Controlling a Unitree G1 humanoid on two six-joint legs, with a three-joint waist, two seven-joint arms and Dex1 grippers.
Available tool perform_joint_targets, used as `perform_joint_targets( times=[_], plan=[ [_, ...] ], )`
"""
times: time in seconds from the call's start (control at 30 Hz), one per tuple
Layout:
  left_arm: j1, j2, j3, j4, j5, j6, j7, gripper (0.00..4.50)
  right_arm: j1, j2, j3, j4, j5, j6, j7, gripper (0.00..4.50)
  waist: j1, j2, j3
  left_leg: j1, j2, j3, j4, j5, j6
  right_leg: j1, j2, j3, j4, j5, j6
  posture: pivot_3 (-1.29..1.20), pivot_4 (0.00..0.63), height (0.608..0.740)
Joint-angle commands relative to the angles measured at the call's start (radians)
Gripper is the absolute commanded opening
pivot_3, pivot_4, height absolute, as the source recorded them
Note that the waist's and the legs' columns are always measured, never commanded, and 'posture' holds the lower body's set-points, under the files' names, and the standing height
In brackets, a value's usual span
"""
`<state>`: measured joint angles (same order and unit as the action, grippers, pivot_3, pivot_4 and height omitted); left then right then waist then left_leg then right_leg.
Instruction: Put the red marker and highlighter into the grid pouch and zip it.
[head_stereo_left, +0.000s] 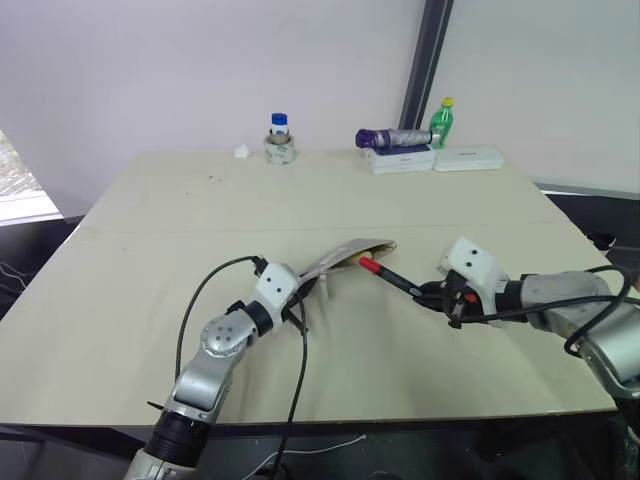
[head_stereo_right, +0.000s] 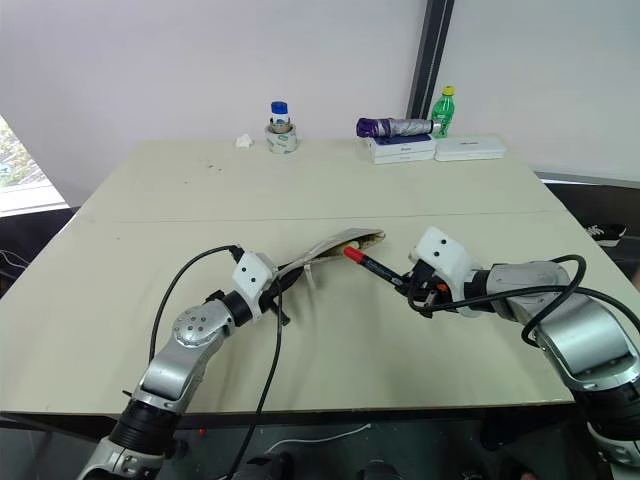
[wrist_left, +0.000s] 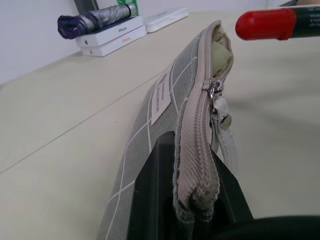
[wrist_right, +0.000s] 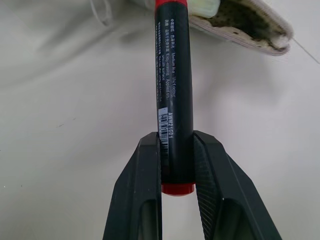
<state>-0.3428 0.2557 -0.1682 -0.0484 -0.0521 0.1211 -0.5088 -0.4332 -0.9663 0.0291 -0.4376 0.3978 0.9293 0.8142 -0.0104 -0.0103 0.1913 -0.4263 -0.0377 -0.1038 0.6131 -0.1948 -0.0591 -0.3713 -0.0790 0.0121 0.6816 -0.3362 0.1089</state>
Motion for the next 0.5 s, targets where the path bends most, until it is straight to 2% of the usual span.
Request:
perform_joint_targets(
  times=[0.03, 0.5],
  plan=[
    [0.002, 0.002, -0.001, -0.027, 0.005, -0.023, 0.001, 0.0, -0.035, -0.012, 0.023, -0.004, -0.031, -0.008, -0.007, 0.34, 0.0, 0.0, 0.0, 0.0, 0.0, 0.0, 0.0, 0.0, 0.0, 0.0, 0.0, 0.0, 0.0, 0.0, 0.0, 0.0, 0.15, 0.737],
    [0.01, 0.007, -0.04, -0.039, 0.039, -0.048, -0.015, 0.0, -0.111, -0.019, 0.142, 0.057, -0.141, -0.071, 0.025, 0.34, -0.001, 0.0, 0.0, 0.0, 0.0, 0.0, 0.0, 0.0, 0.0, 0.0, 0.0, 0.0, 0.0, 0.0, 0.0, 0.0, 0.15, 0.737]
  ],
)
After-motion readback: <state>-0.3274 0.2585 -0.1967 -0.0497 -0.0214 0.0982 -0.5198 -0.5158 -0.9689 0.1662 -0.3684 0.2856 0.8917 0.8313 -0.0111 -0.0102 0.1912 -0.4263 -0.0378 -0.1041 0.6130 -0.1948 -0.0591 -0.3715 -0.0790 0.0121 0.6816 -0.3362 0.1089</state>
